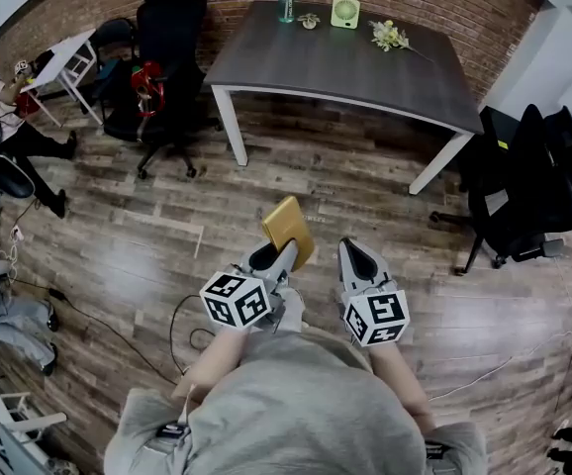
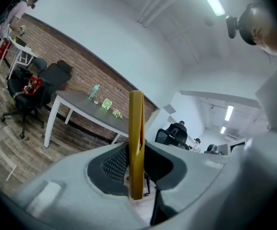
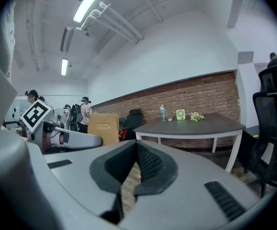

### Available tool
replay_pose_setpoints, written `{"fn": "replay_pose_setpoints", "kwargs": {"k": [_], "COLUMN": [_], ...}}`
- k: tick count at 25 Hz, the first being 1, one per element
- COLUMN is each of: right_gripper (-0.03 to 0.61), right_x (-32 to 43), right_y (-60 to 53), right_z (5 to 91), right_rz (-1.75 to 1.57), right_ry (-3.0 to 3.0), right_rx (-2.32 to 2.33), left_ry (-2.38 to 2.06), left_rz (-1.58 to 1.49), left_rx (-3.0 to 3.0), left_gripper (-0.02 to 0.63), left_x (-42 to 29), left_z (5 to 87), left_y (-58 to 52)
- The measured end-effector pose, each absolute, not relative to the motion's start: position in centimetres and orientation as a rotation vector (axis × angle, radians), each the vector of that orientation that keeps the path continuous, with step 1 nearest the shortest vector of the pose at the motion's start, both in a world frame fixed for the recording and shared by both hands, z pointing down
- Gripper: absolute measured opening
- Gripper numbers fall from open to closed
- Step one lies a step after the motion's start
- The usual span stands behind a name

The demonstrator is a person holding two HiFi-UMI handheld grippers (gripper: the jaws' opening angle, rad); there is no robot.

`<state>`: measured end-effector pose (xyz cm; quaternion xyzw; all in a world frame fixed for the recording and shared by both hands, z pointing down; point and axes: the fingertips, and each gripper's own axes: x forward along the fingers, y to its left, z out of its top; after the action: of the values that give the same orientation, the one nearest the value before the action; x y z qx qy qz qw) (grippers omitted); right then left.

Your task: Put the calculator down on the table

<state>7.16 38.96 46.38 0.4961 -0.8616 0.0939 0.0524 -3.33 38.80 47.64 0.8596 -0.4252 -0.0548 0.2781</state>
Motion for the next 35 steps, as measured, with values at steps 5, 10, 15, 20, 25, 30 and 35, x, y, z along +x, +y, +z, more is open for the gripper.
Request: {"fn": "replay_pose_setpoints", "kwargs": {"k": [5, 10, 15, 20, 25, 30, 35], "right_gripper": [0.002, 0.002, 0.002, 0.002, 0.002, 0.002, 0.002], "right_x": [6.9, 7.6, 7.7, 7.6, 7.3, 6.6, 5.7], "right_y": [37.8, 35.5, 32.6, 29.1, 24.7, 20.4, 15.9], "right_z": [46.4, 46.4, 46.7, 46.8, 46.4, 45.8, 45.1], "right_rz": [0.285, 0.291, 0.307, 0.309, 0.311, 0.315, 0.311], "right_ry": [-2.623, -2.616, -2.606, -2.601, -2.595, -2.584, -2.582], "right_rx": [1.499, 1.51, 1.521, 1.526, 1.541, 1.558, 1.562], "left_ry": [-1.145, -1.129, -1.115, -1.113, -1.108, -1.094, -1.082], "left_rz": [-0.168, -0.172, -0.165, -0.159, -0.146, -0.132, -0.125], "left_rx": [2.305, 2.316, 2.322, 2.326, 2.327, 2.332, 2.338], "left_gripper": [0.089, 0.089, 0.089, 0.089, 0.089, 0.089, 0.089], "left_x": [-3.5, -2.7, -2.5, -2.6, -3.0, -3.8, -4.4], "left_z": [47.4, 47.1, 47.0, 47.1, 46.9, 46.5, 46.0], "left_y": [37.4, 34.9, 31.9, 28.3, 24.0, 19.7, 15.2]}}
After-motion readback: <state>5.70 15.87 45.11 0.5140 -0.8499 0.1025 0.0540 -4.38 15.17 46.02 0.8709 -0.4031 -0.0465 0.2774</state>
